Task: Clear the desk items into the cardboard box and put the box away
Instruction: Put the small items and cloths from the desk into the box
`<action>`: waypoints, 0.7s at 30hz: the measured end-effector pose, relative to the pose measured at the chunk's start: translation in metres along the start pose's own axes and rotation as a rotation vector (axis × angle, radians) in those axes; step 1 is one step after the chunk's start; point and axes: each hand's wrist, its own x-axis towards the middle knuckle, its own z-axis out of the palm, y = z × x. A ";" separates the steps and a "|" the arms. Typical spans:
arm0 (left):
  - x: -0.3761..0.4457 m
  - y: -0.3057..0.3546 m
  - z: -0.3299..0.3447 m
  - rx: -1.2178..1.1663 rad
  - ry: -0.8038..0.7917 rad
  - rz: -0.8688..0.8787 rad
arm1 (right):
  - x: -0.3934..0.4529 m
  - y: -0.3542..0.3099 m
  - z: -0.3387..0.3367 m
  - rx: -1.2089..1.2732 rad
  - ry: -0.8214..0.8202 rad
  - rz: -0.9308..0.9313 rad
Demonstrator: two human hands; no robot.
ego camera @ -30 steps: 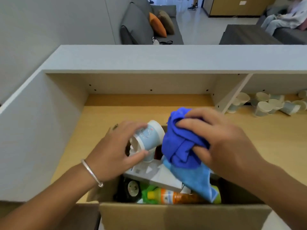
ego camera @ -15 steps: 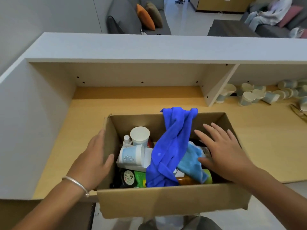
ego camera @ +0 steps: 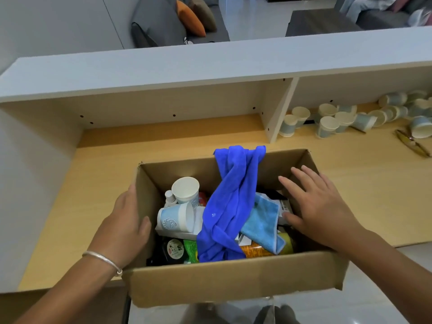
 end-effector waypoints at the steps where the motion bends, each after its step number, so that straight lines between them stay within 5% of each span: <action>1: 0.000 0.014 0.005 0.004 -0.007 0.003 | -0.002 0.014 0.000 0.012 0.006 0.010; 21: 0.016 0.291 0.105 0.005 -0.063 0.006 | -0.028 0.303 -0.007 0.045 -0.061 0.095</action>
